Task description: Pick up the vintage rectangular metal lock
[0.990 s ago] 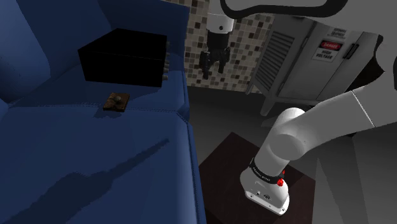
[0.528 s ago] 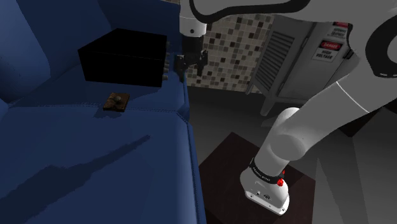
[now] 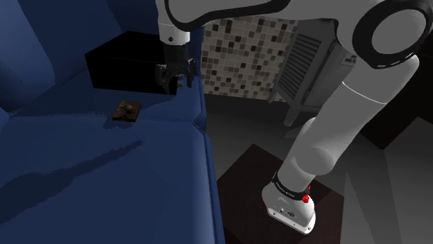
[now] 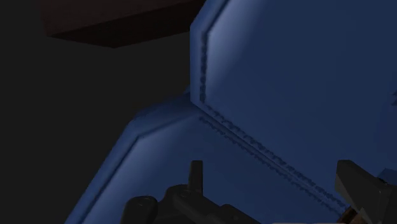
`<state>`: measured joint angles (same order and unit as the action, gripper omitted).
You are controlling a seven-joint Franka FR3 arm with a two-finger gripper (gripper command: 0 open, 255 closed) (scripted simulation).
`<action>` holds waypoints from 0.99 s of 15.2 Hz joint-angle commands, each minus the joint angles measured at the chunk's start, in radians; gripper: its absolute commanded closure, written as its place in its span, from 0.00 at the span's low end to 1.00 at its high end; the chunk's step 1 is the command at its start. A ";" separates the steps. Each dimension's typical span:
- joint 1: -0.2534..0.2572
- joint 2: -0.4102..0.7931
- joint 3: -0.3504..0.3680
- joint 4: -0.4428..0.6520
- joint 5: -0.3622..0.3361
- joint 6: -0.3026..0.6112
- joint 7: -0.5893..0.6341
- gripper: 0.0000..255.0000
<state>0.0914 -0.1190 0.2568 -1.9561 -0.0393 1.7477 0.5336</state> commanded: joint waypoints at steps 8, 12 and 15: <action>0.068 0.350 0.055 0.345 -0.087 -0.015 0.169 0.00; 0.122 0.529 0.058 0.562 -0.135 -0.062 0.226 0.00; 0.143 0.594 0.054 0.635 -0.150 -0.072 0.242 0.00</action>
<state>0.2293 0.4583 0.3122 -1.3393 -0.1852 1.6765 0.7703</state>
